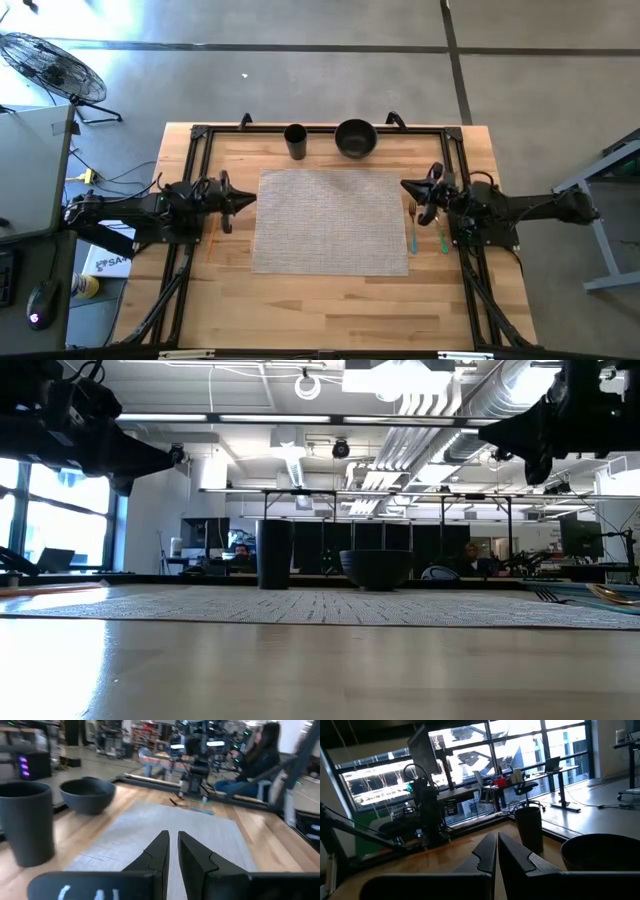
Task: Pick & Place Utensil
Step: Put the black bowl in the middle of the gray mat
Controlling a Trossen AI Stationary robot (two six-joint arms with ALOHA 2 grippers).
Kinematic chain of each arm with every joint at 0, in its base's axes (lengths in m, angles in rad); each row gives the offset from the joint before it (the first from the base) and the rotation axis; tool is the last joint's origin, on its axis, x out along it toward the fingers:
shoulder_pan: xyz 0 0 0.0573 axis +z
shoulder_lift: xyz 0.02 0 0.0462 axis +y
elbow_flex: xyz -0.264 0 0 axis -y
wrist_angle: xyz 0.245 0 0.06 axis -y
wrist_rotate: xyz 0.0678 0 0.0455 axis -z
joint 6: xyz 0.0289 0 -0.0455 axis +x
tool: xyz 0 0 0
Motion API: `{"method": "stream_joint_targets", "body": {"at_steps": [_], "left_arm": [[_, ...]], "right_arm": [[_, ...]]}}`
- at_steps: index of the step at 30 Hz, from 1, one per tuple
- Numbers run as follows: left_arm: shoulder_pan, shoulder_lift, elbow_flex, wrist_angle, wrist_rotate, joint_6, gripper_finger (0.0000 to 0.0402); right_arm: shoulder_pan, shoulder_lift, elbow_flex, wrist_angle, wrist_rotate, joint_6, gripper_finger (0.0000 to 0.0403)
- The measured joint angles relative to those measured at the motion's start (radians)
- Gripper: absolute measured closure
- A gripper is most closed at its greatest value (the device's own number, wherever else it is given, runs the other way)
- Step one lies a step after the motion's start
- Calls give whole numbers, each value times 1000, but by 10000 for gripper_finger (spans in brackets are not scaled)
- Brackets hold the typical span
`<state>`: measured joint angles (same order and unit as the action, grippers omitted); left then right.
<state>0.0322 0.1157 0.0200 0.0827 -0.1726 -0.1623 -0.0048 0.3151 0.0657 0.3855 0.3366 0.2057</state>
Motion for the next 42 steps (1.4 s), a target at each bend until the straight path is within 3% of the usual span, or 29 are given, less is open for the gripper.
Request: {"method": "stream_joint_targets", "body": {"at_steps": [14, 23, 27, 33, 42], "left_arm": [[0, 0, 0, 39, -58, 0, 367], [0, 0, 0, 40, -61, 14, 367], [0, 0, 8, 42, -97, 102, 367], [0, -1, 27, 54, -146, 132, 367], [0, 0, 29, 40, -145, 132, 367]], "right_arm": [[-88, 583, 332, -49, 42, -83, 388], [-189, 925, 606, -206, -19, -136, 312], [-262, 1050, 779, -381, -109, -77, 283], [-356, 1250, 1053, -715, -152, -22, 269], [-427, 1529, 1408, -995, -188, 31, 230]]}}
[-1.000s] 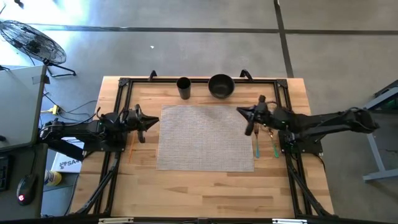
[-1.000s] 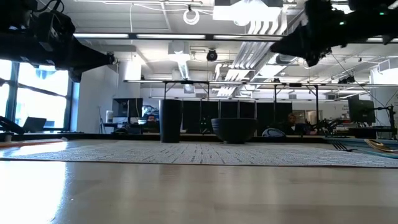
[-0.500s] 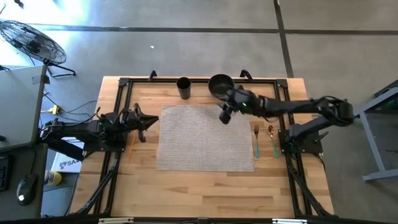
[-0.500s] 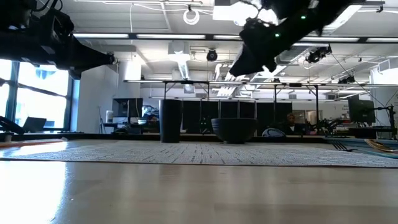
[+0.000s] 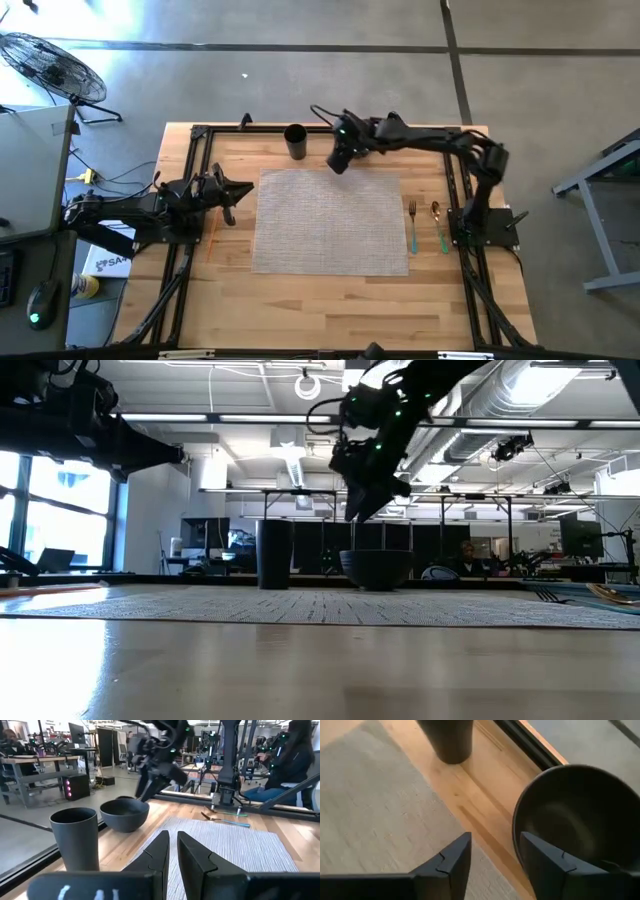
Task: Pick & Place Utensil
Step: Put the black bowl in the middle of the gray mat
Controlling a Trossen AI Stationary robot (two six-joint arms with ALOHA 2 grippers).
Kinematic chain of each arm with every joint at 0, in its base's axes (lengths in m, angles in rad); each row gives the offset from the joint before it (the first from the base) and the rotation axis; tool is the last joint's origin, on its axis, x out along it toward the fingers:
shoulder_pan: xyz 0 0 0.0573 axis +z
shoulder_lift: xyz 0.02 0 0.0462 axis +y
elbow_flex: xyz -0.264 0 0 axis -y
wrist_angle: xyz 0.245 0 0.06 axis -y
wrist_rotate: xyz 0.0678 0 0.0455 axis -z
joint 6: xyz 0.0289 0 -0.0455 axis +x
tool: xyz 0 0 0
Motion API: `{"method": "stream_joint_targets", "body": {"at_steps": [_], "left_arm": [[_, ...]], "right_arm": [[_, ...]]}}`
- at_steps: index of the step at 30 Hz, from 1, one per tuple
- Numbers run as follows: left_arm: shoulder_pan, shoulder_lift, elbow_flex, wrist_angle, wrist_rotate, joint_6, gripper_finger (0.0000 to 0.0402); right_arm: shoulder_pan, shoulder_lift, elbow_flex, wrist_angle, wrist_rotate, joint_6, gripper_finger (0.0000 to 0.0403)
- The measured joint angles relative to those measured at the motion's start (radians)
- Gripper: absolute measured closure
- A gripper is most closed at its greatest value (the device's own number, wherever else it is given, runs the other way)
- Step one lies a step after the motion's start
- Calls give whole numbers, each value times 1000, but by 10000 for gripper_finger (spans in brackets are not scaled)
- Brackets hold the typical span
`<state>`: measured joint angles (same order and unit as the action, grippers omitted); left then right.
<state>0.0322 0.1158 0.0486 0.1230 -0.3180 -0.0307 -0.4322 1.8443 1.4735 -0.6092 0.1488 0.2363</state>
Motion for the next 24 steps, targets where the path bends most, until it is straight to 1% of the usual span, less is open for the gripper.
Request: {"method": "stream_joint_targets", "body": {"at_steps": [3, 7, 11, 16, 20, 24], "left_arm": [[0, 0, 2, 0, 0, 0, 367], [0, 0, 2, 0, 1, 0, 367], [0, 0, 4, 0, 1, 0, 367], [0, 0, 4, -1, 1, 0, 367], [0, 0, 4, -1, 2, 0, 367], [0, 0, 4, -1, 2, 0, 367]], "right_arm": [[-10, 71, 89, -51, 2, 18, 209], [-21, 144, 153, -86, 1, 77, 202], [-33, 180, 162, -92, 9, 100, 203], [-42, 188, 162, -113, 67, 99, 202], [-42, 188, 162, -118, 64, 97, 207], [-41, 211, 162, -119, 37, 97, 215]]}}
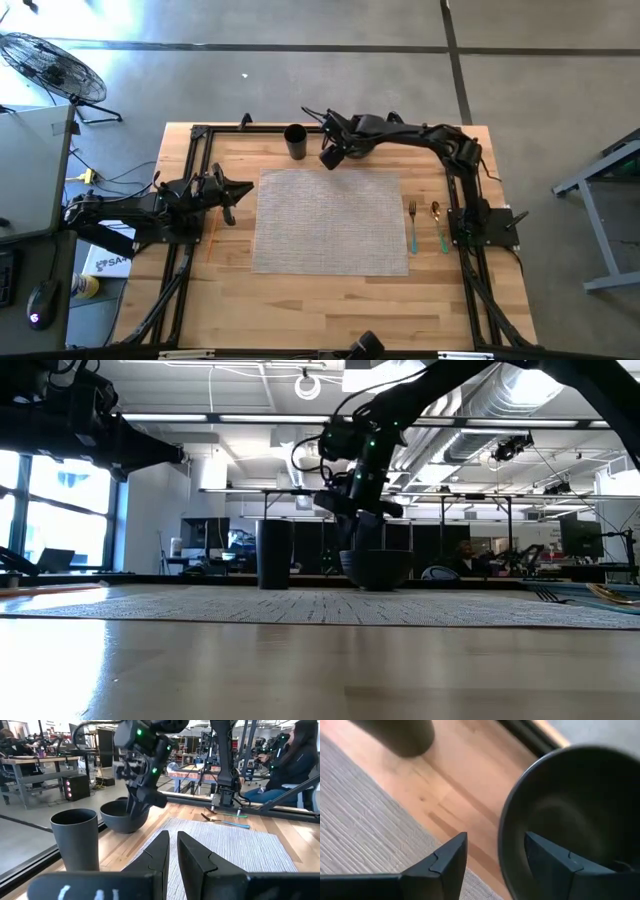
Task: Pick & Place Utensil
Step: Put the black bowl in the middle of the gray mat
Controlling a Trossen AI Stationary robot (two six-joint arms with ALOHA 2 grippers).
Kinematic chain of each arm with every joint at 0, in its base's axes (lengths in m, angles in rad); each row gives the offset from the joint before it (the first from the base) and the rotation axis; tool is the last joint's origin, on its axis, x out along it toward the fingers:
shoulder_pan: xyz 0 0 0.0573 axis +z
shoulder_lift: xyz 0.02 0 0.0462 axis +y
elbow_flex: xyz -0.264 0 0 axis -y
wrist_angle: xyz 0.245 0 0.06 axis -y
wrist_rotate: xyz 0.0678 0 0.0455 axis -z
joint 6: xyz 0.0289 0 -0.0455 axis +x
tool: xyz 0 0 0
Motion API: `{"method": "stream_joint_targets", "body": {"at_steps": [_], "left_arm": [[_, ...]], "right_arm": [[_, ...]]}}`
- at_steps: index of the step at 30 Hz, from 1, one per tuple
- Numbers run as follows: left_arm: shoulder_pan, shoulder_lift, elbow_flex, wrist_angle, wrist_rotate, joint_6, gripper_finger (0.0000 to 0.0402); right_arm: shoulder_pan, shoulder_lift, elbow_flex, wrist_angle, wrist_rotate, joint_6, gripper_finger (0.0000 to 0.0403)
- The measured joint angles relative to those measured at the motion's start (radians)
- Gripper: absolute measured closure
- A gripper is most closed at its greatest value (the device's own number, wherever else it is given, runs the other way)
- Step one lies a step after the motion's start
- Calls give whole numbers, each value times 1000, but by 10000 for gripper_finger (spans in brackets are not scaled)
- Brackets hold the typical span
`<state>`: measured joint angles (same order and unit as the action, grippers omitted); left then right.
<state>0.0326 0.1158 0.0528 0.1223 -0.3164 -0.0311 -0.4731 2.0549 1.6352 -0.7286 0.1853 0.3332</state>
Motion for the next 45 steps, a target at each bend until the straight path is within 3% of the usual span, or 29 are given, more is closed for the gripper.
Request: {"method": "stream_joint_targets", "body": {"at_steps": [29, 45], "left_arm": [[0, 0, 1, 0, 0, 0, 367], [0, 0, 1, -1, 0, 0, 367]], "right_arm": [[0, 21, -15, -7, 50, 18, 313], [0, 19, -15, -7, 43, 26, 348]]}}
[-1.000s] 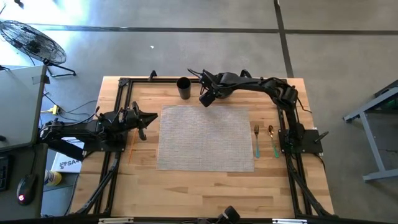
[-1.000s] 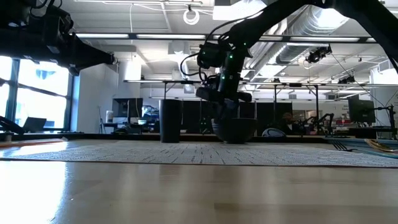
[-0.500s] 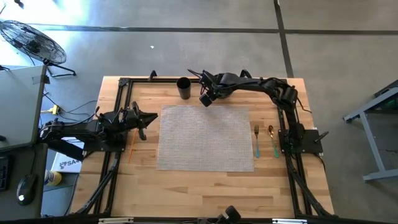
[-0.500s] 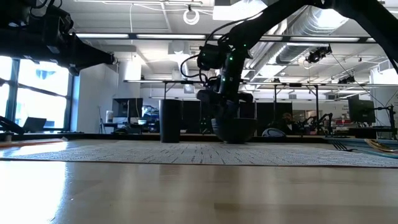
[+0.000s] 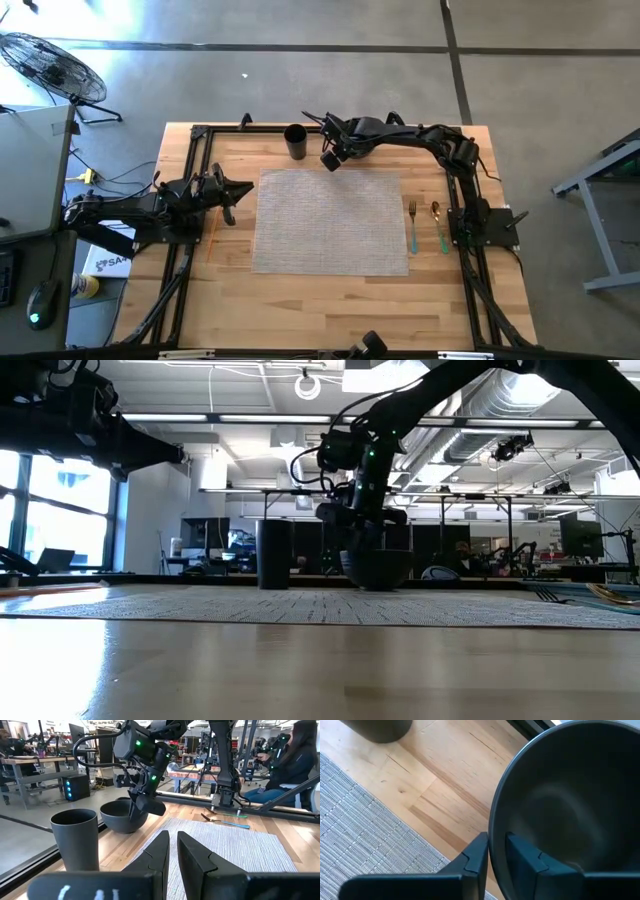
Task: Pick & Place Utensil
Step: Put the black bowl in the middle of the gray mat
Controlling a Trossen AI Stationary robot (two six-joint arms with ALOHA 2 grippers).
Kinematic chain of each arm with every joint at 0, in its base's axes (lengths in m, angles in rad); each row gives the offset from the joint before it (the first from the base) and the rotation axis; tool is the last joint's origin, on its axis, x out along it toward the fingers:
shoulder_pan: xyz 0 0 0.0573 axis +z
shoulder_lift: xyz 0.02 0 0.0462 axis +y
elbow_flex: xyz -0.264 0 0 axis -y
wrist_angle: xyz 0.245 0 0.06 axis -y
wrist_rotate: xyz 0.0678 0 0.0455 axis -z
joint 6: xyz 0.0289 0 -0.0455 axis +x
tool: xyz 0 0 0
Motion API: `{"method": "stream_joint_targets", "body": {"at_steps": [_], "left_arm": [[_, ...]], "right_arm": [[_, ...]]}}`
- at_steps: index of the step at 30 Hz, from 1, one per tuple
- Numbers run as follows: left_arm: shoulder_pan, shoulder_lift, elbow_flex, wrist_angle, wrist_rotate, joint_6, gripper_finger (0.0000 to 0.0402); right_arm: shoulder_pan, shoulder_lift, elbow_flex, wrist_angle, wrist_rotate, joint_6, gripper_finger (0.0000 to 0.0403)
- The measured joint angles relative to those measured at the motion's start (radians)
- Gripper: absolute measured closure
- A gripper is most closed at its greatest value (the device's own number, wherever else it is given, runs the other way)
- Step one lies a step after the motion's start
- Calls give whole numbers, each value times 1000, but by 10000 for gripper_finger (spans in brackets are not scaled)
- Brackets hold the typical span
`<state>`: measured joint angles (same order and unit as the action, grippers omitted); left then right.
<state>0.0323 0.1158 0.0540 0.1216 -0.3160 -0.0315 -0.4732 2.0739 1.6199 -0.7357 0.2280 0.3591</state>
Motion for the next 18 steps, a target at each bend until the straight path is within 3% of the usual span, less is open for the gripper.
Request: {"method": "stream_joint_targets", "body": {"at_steps": [10, 18], "left_arm": [[0, 0, 0, 0, 0, 0, 367], [0, 0, 0, 0, 0, 0, 367]], "right_arm": [[0, -2, 0, 0, -35, -3, 390], [9, -2, 0, -1, -27, -3, 392]]}}
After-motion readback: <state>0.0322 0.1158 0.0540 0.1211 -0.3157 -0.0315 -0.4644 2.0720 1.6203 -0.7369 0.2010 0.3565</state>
